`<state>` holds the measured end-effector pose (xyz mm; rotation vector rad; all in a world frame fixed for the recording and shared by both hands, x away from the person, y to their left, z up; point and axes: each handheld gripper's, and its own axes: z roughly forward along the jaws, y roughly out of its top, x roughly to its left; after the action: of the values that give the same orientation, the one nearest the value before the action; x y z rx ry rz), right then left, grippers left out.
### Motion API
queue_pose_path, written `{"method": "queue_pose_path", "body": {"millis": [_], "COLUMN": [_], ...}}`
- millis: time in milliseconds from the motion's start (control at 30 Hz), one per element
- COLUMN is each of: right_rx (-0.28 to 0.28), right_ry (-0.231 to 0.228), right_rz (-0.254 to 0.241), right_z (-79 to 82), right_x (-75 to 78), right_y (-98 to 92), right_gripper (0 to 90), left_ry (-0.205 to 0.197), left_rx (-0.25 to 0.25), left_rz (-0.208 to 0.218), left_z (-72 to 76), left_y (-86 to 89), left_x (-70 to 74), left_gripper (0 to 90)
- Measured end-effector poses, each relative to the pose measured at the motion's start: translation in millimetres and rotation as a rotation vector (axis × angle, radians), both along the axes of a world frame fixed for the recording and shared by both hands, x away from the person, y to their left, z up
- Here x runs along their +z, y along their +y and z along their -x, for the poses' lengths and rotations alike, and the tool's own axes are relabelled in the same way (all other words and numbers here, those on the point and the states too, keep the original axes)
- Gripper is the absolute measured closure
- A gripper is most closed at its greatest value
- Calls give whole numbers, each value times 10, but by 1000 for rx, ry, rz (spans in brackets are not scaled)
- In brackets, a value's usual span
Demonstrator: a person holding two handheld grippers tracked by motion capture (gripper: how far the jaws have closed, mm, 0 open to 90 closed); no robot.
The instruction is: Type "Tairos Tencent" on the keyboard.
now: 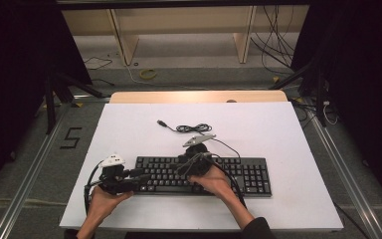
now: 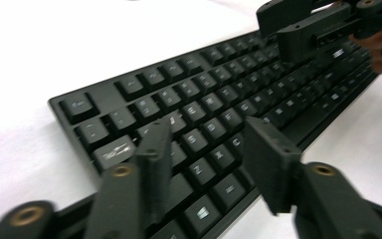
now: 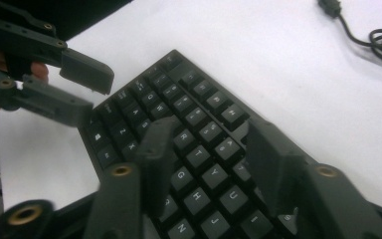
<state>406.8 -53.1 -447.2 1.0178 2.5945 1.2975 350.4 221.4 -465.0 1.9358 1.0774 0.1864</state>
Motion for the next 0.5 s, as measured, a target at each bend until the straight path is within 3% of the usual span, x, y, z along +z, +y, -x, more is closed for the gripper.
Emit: {"method": "queue_pose_path", "body": {"millis": [200,500], "right_rx": [10,20], "right_ry": [1,12], "right_rz": [23,48], "right_z": [-15,-38], "right_x": [-32,-95], "right_y": [79,138], "right_gripper": [739,889], "left_ry": [41,66], "left_rx": [13,-5], "left_rz": [-35,-92], "left_z": [-21,-28], "left_y": [18,-8], "left_x": [-24,-47], "left_gripper": [743,879]}}
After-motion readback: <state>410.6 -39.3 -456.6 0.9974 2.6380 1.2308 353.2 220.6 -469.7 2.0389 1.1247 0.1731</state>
